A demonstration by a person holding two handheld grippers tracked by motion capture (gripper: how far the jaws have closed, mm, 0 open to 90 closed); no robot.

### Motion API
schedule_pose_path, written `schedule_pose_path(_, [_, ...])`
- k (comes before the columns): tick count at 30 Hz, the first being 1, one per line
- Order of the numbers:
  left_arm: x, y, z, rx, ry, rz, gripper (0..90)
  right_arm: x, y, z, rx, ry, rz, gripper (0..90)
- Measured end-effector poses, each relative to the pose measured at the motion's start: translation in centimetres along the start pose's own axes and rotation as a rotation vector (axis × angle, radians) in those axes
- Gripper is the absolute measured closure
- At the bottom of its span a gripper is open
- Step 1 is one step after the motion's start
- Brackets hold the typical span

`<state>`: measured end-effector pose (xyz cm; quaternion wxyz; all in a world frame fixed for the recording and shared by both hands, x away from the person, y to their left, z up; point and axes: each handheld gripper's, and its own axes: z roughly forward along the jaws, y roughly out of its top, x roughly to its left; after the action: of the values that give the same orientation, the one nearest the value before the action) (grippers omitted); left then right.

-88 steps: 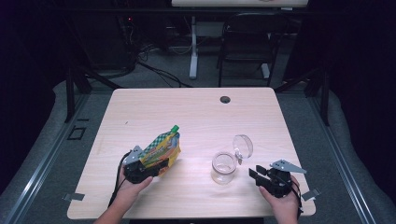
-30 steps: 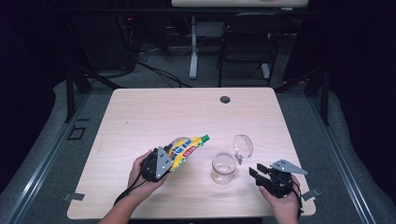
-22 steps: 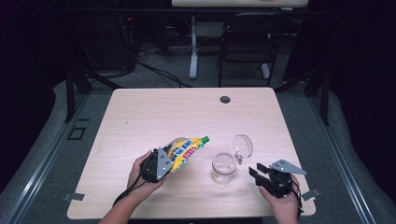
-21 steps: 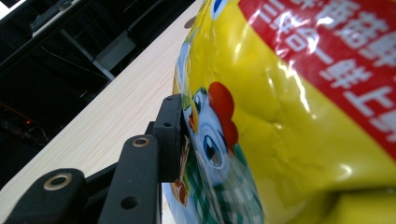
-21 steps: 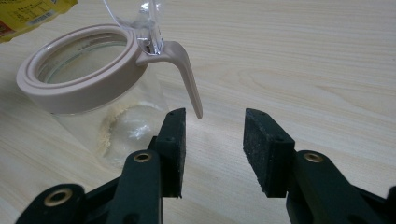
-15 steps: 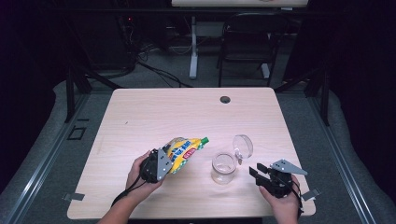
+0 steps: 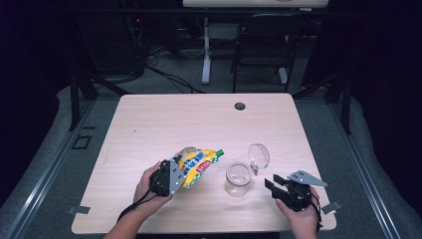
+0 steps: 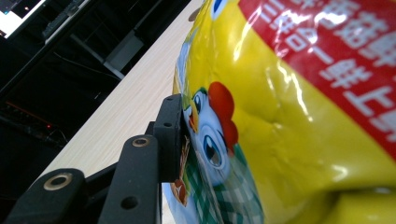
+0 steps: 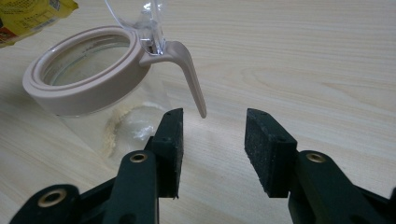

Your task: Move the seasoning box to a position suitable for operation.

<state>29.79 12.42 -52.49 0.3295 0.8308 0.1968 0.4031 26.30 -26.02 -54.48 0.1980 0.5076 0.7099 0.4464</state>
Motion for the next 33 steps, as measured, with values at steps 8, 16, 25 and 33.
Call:
schedule_pose_path(8, [-0.2, 0.0, 0.0, 0.012, 0.011, 0.037, 62.0, 0.3, 0.1, -0.2, -0.002, -0.011, -0.035, 58.5])
schedule_pose_path(16, [-0.4, 0.2, -0.3, 0.011, 0.021, 0.062, 62.0, 1.6, 1.5, -1.4, 0.006, -0.022, -0.127, 65.3])
schedule_pose_path(25, [-0.7, 0.1, 0.0, 0.028, 0.027, 0.106, 62.0, 3.3, 3.2, -3.3, -0.014, -0.057, -0.195, 64.5])
schedule_pose_path(33, [-1.0, 0.2, 0.0, 0.031, 0.037, 0.124, 62.1, 5.4, 3.5, -3.9, -0.020, -0.055, -0.324, 63.5])
